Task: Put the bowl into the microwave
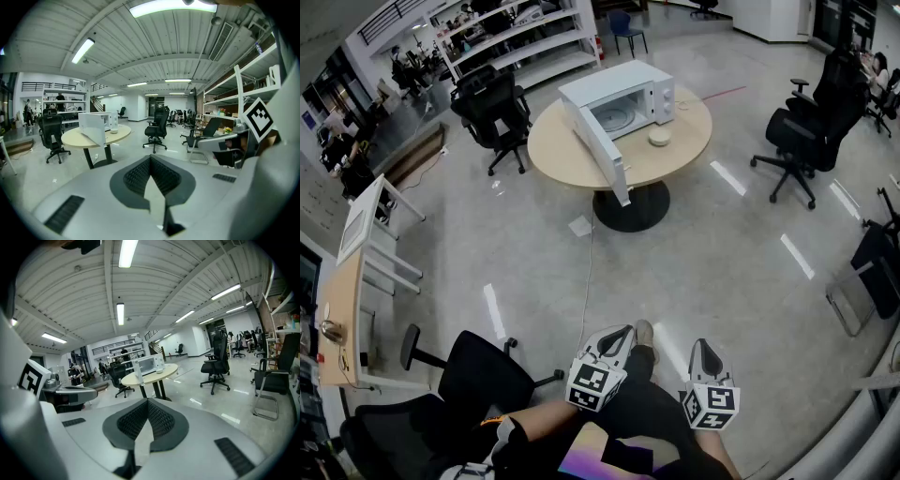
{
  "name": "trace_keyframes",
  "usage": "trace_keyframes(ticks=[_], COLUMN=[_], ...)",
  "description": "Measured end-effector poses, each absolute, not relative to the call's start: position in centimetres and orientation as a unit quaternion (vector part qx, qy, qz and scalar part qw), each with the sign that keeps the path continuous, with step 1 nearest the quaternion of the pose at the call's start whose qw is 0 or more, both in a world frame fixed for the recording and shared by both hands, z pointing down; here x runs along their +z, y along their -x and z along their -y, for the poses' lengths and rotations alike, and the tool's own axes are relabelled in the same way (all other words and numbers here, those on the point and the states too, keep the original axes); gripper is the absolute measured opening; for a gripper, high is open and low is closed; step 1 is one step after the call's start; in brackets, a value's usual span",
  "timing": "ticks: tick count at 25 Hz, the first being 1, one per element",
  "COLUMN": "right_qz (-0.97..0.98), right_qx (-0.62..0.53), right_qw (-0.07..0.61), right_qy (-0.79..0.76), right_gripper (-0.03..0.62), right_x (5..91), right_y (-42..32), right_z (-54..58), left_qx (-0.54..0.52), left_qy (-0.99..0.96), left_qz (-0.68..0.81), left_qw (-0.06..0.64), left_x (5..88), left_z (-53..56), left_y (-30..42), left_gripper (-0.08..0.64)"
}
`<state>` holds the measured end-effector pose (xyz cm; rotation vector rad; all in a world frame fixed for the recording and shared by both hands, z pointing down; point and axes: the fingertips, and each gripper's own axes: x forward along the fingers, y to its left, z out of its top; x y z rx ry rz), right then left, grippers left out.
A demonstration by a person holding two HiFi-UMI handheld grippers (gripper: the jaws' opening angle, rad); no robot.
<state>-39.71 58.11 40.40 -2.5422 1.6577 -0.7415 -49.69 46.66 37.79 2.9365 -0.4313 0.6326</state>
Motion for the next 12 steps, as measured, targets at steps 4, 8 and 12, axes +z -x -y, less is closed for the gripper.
trace_keyframes(ticks=[4,8,12], right_qz=[-0.525,-0.509,-0.501], right_qx=[-0.238,-0.245,-0.259], right_qw=[0.006,0.010,0.011], right_qy=[0.817,0.825,0.826], right_gripper=[0.015,0.015,0.015], right_x=[40.8,41.2,42.2], right_y=[38.0,35.7,33.2], right_z=[-58.1,-57.9,-57.2], left_qx=[0.213,0.217,0.227], left_qy=[-0.967,-0.969,-0.968], left_qz=[0.124,0.099,0.085], left_qw=[0.061,0.058,0.067], left_x=[39.1,39.8,40.6], left_z=[-46.7,-46.3,-45.6], left_y=[47.5,44.6,41.6], left_gripper=[0.048,0.048,0.048])
